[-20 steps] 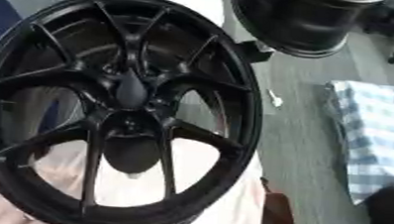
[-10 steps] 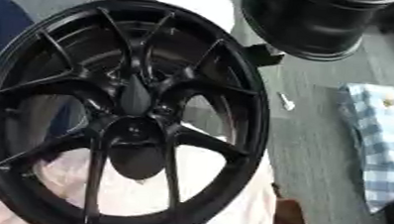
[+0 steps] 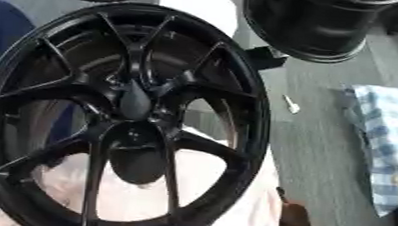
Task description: Pull the pin out of the wheel hub.
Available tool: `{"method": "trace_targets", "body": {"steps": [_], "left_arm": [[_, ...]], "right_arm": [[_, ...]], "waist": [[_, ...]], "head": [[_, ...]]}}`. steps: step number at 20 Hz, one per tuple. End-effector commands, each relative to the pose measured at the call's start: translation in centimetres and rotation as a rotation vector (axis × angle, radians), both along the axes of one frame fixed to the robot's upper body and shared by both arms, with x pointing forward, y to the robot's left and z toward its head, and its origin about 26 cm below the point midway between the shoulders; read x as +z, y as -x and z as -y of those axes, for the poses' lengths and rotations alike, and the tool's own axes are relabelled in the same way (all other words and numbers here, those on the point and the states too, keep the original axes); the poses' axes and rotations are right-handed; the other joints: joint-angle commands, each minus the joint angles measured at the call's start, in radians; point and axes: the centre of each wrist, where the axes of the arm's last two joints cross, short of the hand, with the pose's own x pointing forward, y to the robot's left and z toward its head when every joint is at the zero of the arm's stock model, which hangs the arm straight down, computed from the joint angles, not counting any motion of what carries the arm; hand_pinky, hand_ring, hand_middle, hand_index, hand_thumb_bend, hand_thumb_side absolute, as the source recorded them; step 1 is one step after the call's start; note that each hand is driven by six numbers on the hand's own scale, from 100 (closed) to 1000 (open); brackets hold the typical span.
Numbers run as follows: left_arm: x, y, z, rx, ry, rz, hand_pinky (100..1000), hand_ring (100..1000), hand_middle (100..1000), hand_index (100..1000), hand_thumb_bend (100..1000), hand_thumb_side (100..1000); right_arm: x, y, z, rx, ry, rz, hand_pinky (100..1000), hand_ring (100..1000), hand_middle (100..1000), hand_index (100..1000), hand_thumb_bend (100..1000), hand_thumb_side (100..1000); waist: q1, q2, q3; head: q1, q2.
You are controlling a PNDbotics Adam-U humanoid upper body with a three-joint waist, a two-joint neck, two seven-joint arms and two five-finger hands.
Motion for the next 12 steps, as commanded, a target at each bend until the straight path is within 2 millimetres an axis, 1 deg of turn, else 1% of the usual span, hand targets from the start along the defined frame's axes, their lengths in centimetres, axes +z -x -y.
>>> {"method": "trace_targets", "body": {"steps": [1, 2, 4, 7, 8, 9, 10, 11, 12], "left_arm": [[1.1, -0.1, -0.3, 0.005, -0.004, 0.033, 598, 670, 597, 706, 100, 767], [1.1, -0.1, -0.3, 0.005, -0.004, 0.033, 598, 670, 597, 706, 100, 767], [1.1, -0.1, -0.3, 0.004, -0.004, 0.033, 598, 670, 597, 706, 100, 767], [1.1, 0.0, -0.3, 0.005, -0.005, 0.033, 598, 670, 597, 706, 100, 767], [1.1, 0.0, -0.3, 0.005, -0.005, 0.033, 598, 670, 597, 706, 100, 767], [1.1, 0.0, -0.4, 0.005, -0.006, 0.032, 598, 670, 597, 706, 100, 767], [1.1, 0.0, -0.4, 0.005, -0.007, 0.032, 598, 670, 597, 706, 100, 767], [1.1, 0.0, -0.4, 0.004, -0.007, 0.032, 598, 670, 597, 706, 100, 767], [1.1, 0.0, -0.4, 0.004, -0.007, 0.032, 598, 670, 597, 706, 100, 767]], "right_arm": [[-0.1, 0.2, 1.0, -0.036, 0.031, -0.006, 776, 867, 848, 895, 482, 945], [-0.1, 0.2, 1.1, -0.052, 0.034, -0.003, 778, 877, 862, 909, 428, 1000], [0.0, 0.2, 1.2, -0.075, 0.036, 0.003, 783, 888, 876, 919, 408, 1000], [0.7, 0.1, 1.2, -0.093, 0.050, 0.024, 780, 885, 871, 918, 403, 1000], [1.1, 0.1, 1.2, -0.096, 0.057, 0.042, 775, 876, 858, 909, 397, 941], [1.6, 0.0, 1.1, -0.104, 0.065, 0.068, 757, 845, 810, 880, 390, 663], [2.3, -0.1, 1.0, -0.115, 0.072, 0.101, 755, 842, 803, 876, 398, 632], [2.7, -0.2, 0.9, -0.123, 0.074, 0.124, 755, 842, 803, 876, 398, 632], [3.0, -0.2, 0.7, -0.128, 0.075, 0.143, 753, 838, 796, 871, 407, 596]], "waist": [[0.004, -0.015, -0.001], [0.004, -0.015, -0.001], [0.003, -0.015, -0.001], [0.002, -0.015, -0.002], [0.002, -0.016, -0.002], [0.002, -0.016, -0.002], [0.001, -0.016, -0.002], [0.001, -0.016, -0.002], [0.001, -0.016, -0.002]], "head": [[0.003, -0.010], [0.003, -0.011], [0.001, -0.010], [0.000, -0.007], [0.001, -0.006], [0.001, -0.006], [0.001, -0.005], [0.001, -0.005], [0.001, -0.005]]}}
